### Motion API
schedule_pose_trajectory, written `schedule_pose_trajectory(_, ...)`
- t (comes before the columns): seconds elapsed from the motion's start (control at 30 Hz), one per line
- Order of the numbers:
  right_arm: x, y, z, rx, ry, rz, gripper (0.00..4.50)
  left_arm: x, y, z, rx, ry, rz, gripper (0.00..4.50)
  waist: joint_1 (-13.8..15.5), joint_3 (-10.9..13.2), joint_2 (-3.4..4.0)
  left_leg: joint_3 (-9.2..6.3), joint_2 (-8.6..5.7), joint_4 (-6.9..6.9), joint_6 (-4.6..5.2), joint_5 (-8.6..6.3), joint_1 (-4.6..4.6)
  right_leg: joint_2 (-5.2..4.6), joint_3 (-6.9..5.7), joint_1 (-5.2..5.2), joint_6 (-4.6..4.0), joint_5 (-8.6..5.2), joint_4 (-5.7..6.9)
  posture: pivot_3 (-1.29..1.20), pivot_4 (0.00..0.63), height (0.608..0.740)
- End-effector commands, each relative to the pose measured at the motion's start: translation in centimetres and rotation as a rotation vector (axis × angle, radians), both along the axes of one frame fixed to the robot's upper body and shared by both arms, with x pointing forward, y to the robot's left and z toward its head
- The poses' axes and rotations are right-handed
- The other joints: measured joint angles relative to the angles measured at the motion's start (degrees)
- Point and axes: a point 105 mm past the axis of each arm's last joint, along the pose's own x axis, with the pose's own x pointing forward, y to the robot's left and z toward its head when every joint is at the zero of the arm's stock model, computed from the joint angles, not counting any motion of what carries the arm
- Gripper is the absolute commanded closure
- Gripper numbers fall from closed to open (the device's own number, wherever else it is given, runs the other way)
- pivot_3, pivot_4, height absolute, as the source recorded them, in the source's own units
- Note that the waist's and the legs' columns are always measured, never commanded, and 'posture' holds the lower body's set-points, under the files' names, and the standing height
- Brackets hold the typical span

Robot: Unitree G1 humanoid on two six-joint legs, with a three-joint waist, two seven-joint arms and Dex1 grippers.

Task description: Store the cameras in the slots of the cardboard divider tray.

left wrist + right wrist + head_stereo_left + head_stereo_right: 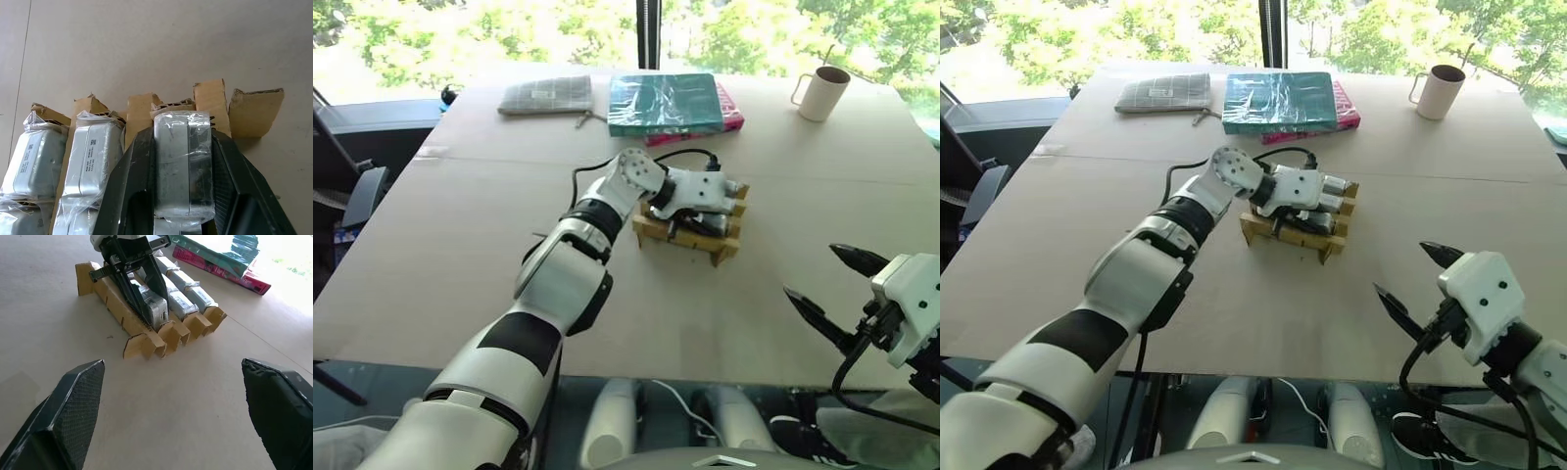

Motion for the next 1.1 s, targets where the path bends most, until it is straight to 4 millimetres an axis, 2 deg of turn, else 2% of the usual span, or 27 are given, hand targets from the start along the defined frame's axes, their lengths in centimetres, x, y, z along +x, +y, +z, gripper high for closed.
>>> schedule_pose_trajectory(0.03,-0.2,0.4,1.4,-0.014,-0.060,0.020,0.00,-0.5,-1.6,5.3,-0.220,0.073,-0.037,2.28,-0.01,0.01,-0.01,-0.01,0.00,0.01,0.00,0.00,-0.01,0.00,-0.01,0.00,0.01,0.00,0.00,0.00,0.150,0.740)
schedule_pose_trajectory(0.17,0.1,0.5,1.8,0.017,-0.069,0.018,0.00,-1.0,-0.4,10.5,-0.419,0.301,-0.055,0.55,-0.33,0.02,-0.02,-0.09,0.00,0.07,-0.01,0.00,-0.11,0.02,-0.09,-0.03,0.01,0.00,0.00,0.00,0.150,0.740)
schedule_pose_trajectory(0.27,1.0,0.3,1.9,0.054,-0.067,-0.004,0.00,-0.1,1.8,13.1,-0.575,0.391,0.041,0.55,-0.98,0.00,0.01,-0.08,0.00,0.07,-0.03,0.02,-0.09,0.12,-0.06,-0.03,0.01,0.01,0.01,0.00,0.150,0.740)
schedule_pose_trajectory(0.37,2.3,0.0,2.0,0.069,-0.087,-0.041,0.00,1.9,4.4,13.3,-0.759,0.380,0.249,0.55,-1.41,-0.02,0.03,-0.02,0.04,0.04,-0.03,0.02,0.17,0.04,0.08,0.09,0.01,0.00,0.08,0.00,0.150,0.740)
schedule_pose_trajectory(0.43,3.4,-0.7,2.3,0.093,-0.111,-0.090,0.00,2.7,6.6,12.5,-0.883,0.312,0.389,0.55,-1.45,-0.03,0.06,-0.04,0.05,-0.02,-0.03,0.02,0.46,0.00,0.08,0.34,0.01,0.00,0.07,0.00,0.150,0.740)
schedule_pose_trajectory(0.5,4.5,-1.4,2.9,0.123,-0.150,-0.135,0.00,2.4,9.0,10.8,-0.934,0.221,0.509,0.55,-1.77,-0.04,0.08,-0.01,0.07,-0.02,-0.19,0.12,0.57,-0.04,0.15,0.42,0.00,0.01,0.08,0.00,0.150,0.740)
schedule_pose_trajectory(0.57,5.1,-1.7,3.0,0.148,-0.156,-0.158,0.00,1.1,11.2,8.7,-0.946,0.190,0.614,0.55,-1.84,-0.02,0.05,0.01,0.05,0.01,-0.29,0.18,0.54,-0.08,0.15,0.42,-0.20,0.14,0.13,0.00,0.150,0.740)
schedule_pose_trajectory(0.67,5.3,-1.8,2.5,0.129,-0.152,-0.160,0.00,-1.6,13.0,6.0,-0.930,0.208,0.702,0.55,-1.21,-0.01,0.03,0.01,0.04,-0.02,-0.30,0.18,0.48,-0.12,0.13,0.40,-0.24,0.16,0.10,0.00,0.150,0.740)
schedule_pose_trajectory(0.8,4.1,-1.2,1.1,0.124,-0.088,-0.124,0.00,-5.1,15.9,1.9,-0.863,0.226,0.840,0.55,-0.51,-0.08,0.13,-0.05,0.02,-0.02,-0.31,0.18,0.58,-0.20,0.01,0.56,-0.23,0.15,0.04,0.00,0.150,0.740)
schedule_pose_trajectory(0.97,3.0,-1.3,-0.9,0.079,-0.035,-0.159,0.00,-8.4,17.7,-0.6,-0.790,0.257,0.928,0.55,-0.48,-0.10,0.14,-0.25,0.03,-0.04,-0.18,0.02,0.71,-0.25,-0.18,0.76,-0.07,0.04,-0.02,0.00,0.150,0.740)
schedule_pose_trajectory(1.1,3.1,-1.2,-1.5,0.103,-0.033,-0.202,0.00,-9.1,18.7,-1.8,-0.770,0.274,0.993,0.55,-0.57,-0.23,0.31,-0.25,0.03,-0.05,-0.32,-0.15,0.95,-0.34,-0.18,0.90,-0.22,-0.07,-0.02,0.00,0.150,0.740)
